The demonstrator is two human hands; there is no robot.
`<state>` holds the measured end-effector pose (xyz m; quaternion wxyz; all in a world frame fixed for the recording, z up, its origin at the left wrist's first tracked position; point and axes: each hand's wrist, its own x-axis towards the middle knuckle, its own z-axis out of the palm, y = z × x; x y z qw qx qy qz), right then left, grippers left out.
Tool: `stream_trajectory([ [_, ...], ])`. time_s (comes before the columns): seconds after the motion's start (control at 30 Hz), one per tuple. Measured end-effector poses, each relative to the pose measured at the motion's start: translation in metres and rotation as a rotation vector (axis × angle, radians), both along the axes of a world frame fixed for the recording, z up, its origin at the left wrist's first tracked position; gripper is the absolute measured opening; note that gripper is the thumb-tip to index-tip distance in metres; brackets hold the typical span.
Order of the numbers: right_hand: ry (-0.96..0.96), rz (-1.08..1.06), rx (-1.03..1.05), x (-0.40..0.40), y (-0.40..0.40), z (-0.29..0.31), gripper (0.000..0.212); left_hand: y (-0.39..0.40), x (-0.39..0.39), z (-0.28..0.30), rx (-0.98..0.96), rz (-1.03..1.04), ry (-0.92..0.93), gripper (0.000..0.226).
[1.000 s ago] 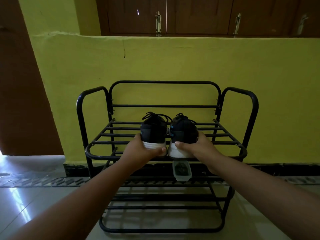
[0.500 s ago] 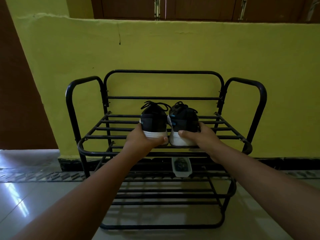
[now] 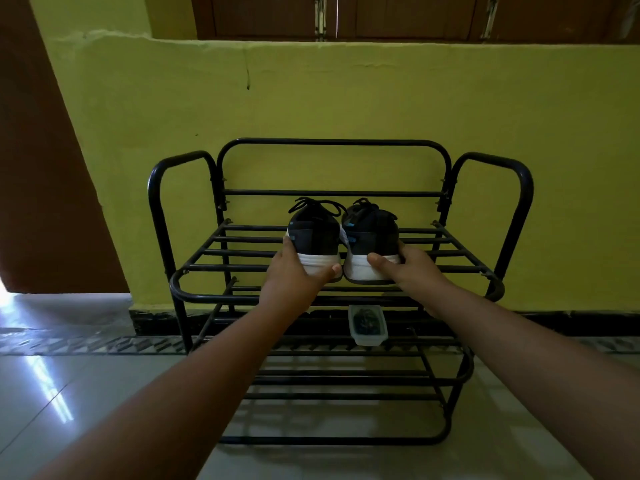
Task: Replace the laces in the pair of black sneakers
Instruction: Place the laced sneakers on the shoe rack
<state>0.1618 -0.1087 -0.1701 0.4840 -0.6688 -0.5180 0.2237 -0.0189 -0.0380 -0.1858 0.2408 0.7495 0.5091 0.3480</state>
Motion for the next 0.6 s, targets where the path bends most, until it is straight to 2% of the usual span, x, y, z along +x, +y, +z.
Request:
stream_trajectory([
  [0.1,-0.075,-0.041,-0.033,-0.002,-0.006,0.003,0.048,-0.013,0.001,0.002,0.035,0.068,-0.032,0.099],
  [0.2,-0.185,-0.154,-0.067,-0.005,-0.014,0.015,0.067,-0.031,0.005,0.012,0.228,0.061,-0.118,0.075],
  [0.27,-0.237,-0.217,-0.062,-0.003,-0.024,0.030,0.068,-0.044,0.013,0.024,0.389,0.009,-0.188,0.056],
  [0.37,-0.273,-0.223,-0.005,0.003,-0.050,0.051,0.049,-0.068,0.036,0.042,0.489,-0.125,-0.303,0.035],
  [0.43,-0.289,-0.226,0.026,0.010,-0.074,0.063,0.034,-0.090,0.057,0.051,0.455,-0.227,-0.389,0.028],
  [0.53,-0.311,-0.261,0.044,0.026,-0.116,0.076,0.010,-0.125,0.085,0.059,0.335,-0.349,-0.423,0.023],
  [0.6,-0.323,-0.283,0.028,0.041,-0.147,0.080,0.010,-0.147,0.099,0.058,0.260,-0.428,-0.400,0.021],
])
